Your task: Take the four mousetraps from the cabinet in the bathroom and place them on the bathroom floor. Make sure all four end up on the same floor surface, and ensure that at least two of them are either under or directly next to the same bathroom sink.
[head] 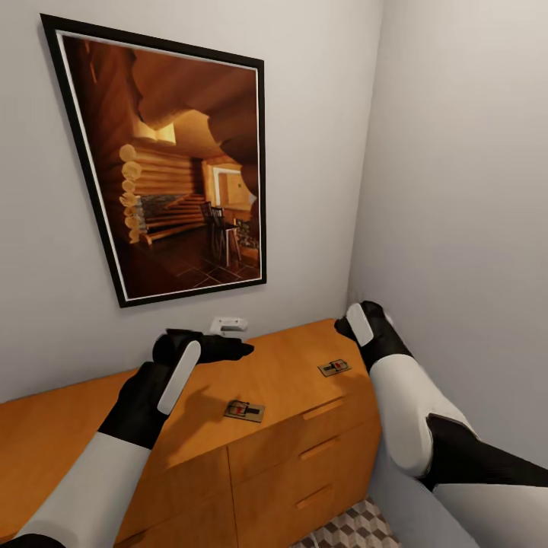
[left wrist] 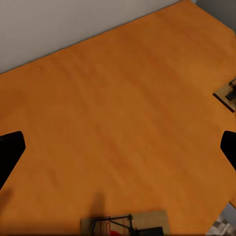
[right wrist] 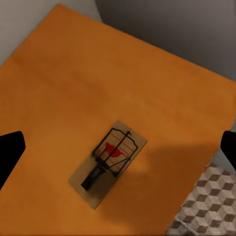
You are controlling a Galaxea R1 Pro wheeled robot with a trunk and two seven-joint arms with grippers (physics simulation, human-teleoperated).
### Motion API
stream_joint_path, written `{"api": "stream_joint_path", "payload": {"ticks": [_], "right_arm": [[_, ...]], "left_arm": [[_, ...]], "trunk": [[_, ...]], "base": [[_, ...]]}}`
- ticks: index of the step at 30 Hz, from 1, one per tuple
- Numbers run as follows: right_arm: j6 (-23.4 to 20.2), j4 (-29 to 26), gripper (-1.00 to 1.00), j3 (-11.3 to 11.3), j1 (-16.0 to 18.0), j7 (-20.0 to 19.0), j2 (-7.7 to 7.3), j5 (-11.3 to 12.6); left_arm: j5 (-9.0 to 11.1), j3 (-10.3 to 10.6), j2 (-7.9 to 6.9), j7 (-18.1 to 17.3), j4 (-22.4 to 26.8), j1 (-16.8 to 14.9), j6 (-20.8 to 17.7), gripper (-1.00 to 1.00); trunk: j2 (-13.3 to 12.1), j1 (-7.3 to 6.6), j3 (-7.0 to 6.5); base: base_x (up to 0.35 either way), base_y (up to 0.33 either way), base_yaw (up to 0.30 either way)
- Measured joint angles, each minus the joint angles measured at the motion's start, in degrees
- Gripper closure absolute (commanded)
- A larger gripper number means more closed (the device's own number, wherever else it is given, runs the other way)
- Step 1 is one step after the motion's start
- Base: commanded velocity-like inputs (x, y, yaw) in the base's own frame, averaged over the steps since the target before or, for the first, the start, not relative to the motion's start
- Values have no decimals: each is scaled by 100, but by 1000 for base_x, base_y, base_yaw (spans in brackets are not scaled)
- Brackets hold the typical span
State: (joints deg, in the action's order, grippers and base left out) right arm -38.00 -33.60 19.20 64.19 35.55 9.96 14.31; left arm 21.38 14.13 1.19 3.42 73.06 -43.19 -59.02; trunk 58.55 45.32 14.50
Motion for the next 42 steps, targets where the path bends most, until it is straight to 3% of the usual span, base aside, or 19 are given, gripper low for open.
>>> {"api": "stream_joint_path", "payload": {"ticks": [4, 10, 22, 27, 34, 42], "right_arm": [[349, 669, -100, -8, 293, 79, 1, -37], [520, 1065, -100, -20, 502, 557, 2, -50], [491, 1164, -100, -38, 563, 1181, 3, -168], [349, 1164, -100, -40, 565, 1283, 3, -343], [251, 1164, -100, -46, 565, 1302, 3, -413], [225, 1165, -100, -359, 565, 1282, 3, -422]], "left_arm": [[-4, -1, 3, 0, -93, 0, 0, -100], [-15, -4, 11, 4, -225, 0, 7, -100], [-44, -7, 13, 51, -327, 0, 7, -100], [-40, -6, 13, 55, -331, 0, 3, -100], [-24, -9, 13, 56, -339, 0, 0, -100], [-33, -9, 13, 52, -338, 0, 0, -100]], "trunk": [[0, 0, 0], [0, 0, 0], [0, 0, 0], [0, 0, 0], [0, 0, 0], [1, -1, 0]], "base": [[0, 0, 0], [0, 0, 0], [0, 0, 0], [0, 0, 0], [12, 3, 0], [154, 47, 0]]}}
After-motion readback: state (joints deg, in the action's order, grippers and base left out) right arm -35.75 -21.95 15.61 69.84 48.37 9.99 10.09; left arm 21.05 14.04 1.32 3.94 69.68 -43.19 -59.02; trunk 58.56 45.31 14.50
